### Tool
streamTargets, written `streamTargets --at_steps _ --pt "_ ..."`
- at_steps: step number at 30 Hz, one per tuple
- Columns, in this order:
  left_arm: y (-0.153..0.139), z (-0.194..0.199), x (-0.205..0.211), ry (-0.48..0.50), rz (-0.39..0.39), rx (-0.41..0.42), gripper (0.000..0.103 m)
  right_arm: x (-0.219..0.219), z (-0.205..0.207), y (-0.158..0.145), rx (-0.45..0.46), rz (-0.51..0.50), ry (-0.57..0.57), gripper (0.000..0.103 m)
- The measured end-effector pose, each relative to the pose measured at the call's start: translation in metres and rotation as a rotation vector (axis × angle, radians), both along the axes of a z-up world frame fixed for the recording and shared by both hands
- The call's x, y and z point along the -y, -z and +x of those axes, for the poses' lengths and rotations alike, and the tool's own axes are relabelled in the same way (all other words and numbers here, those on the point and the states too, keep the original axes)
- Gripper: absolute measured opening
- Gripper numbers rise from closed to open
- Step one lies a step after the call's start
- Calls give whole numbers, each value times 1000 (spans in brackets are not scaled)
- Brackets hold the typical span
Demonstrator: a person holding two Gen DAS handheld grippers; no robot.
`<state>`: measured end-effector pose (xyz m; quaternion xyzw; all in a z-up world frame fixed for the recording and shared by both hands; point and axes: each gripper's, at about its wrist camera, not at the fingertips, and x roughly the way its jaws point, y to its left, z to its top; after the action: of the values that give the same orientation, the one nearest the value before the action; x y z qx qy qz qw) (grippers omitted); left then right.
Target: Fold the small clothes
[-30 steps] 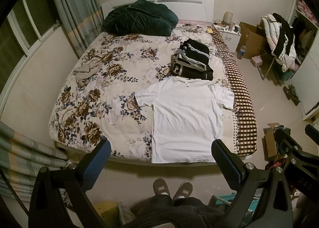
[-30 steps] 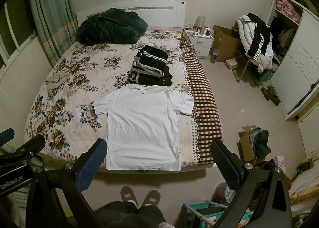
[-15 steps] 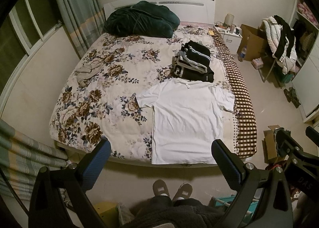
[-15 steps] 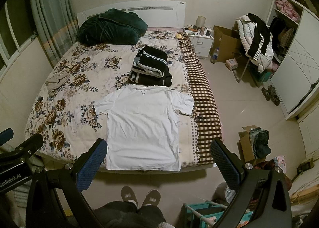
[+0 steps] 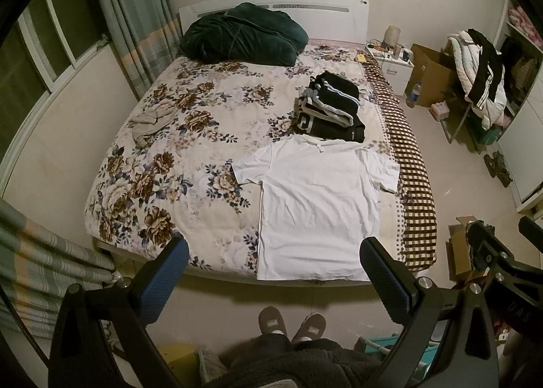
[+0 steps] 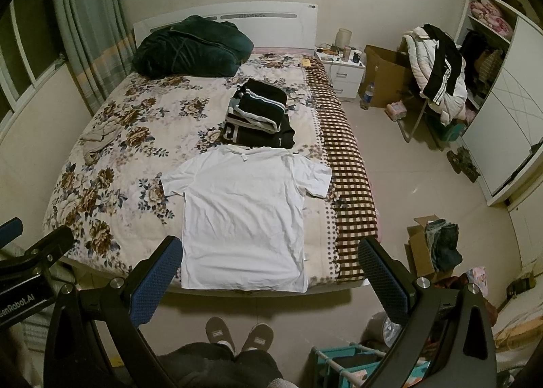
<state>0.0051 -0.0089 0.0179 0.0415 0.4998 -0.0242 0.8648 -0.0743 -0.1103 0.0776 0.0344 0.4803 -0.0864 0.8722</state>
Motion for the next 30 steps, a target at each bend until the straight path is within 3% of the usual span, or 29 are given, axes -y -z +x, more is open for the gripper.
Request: streamTargets --at_steps 24,30 --pt "-11 2 -4 -11 -4 8 103 -14 3 -8 -4 7 -13 103" --pt "-11 1 -6 -14 -8 12 103 2 28 0 -16 20 -33 103"
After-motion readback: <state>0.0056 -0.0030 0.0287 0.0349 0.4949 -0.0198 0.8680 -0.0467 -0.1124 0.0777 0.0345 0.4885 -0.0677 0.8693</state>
